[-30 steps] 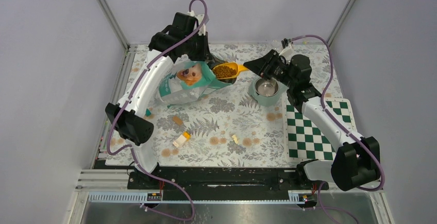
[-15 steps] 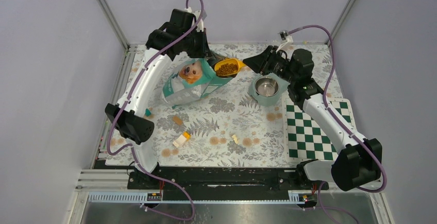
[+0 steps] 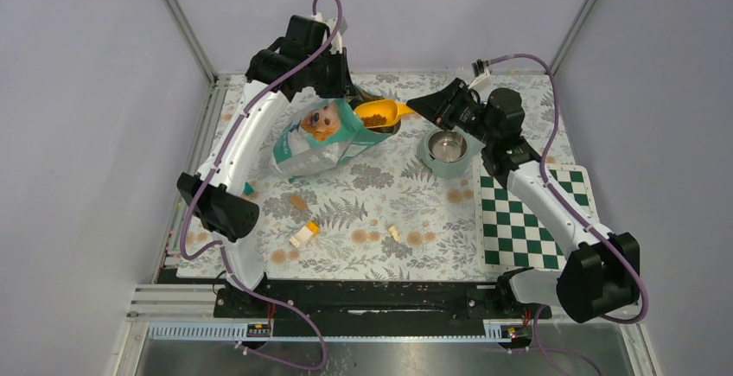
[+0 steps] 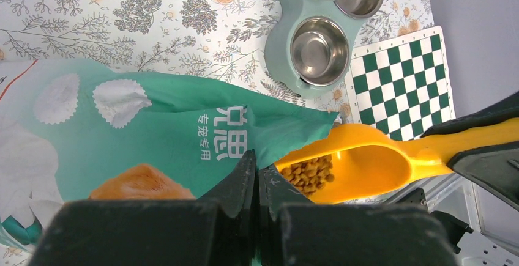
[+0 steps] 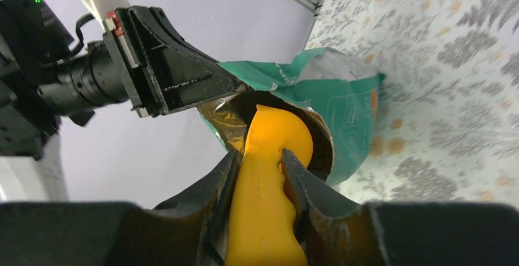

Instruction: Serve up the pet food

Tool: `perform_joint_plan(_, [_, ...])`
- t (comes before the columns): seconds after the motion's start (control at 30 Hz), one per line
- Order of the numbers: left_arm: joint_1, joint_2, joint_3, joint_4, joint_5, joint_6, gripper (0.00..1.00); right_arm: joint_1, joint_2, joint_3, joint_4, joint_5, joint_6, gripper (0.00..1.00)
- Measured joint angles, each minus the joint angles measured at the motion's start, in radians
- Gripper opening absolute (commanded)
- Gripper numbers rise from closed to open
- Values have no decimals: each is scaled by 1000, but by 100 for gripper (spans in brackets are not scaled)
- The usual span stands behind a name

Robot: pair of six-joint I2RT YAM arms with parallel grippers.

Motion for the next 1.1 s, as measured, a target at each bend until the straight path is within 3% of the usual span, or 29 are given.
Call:
perform_joint_plan(0.27, [27,-21,-49,47,31,-12,0,-2,-11,-191,139,75,354,0])
perform_joint_plan(0.47, [58,-57,-91,76,51,-12,0,-19,-78,-280,275,120,527,0])
perform_joint_plan(0.83, [107,-83,-111,109,51,-12,0,-97,-185,-344,393,166,653,0])
perform_joint_plan(1.1, [117,-113,-159,147,44,-12,0,-196,-331,-455,320,221,627,0])
